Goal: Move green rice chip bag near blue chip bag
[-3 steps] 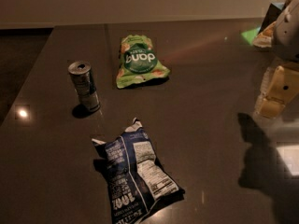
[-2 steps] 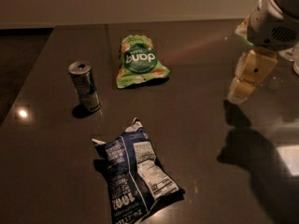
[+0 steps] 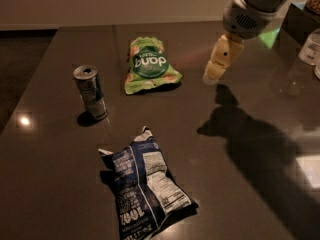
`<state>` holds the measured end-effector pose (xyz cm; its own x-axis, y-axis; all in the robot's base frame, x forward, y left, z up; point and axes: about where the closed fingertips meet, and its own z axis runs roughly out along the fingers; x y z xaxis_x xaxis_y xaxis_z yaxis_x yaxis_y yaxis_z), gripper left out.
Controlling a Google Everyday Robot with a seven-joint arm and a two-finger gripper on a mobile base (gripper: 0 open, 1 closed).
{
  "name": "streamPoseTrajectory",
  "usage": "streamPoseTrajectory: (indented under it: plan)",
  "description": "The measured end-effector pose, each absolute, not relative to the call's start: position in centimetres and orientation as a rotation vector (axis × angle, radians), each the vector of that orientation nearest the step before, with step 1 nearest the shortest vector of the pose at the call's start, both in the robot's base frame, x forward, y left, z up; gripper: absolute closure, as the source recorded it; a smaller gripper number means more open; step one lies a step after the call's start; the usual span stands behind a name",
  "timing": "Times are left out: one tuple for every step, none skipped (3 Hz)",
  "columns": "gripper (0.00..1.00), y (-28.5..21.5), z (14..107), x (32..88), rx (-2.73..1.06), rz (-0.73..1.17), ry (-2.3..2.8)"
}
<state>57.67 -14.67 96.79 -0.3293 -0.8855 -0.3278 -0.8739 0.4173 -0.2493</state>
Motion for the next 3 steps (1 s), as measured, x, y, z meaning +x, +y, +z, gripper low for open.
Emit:
streamPoseTrajectory:
  plan:
    - [0.00, -12.8, 95.9, 61.2, -1.408, 0.020, 2.287]
    - [0.00, -10.2, 94.2, 63.9, -1.327, 0.109, 2.302]
    - [0.00, -7.5, 92.3, 65.9, -1.273, 0.148, 2.314]
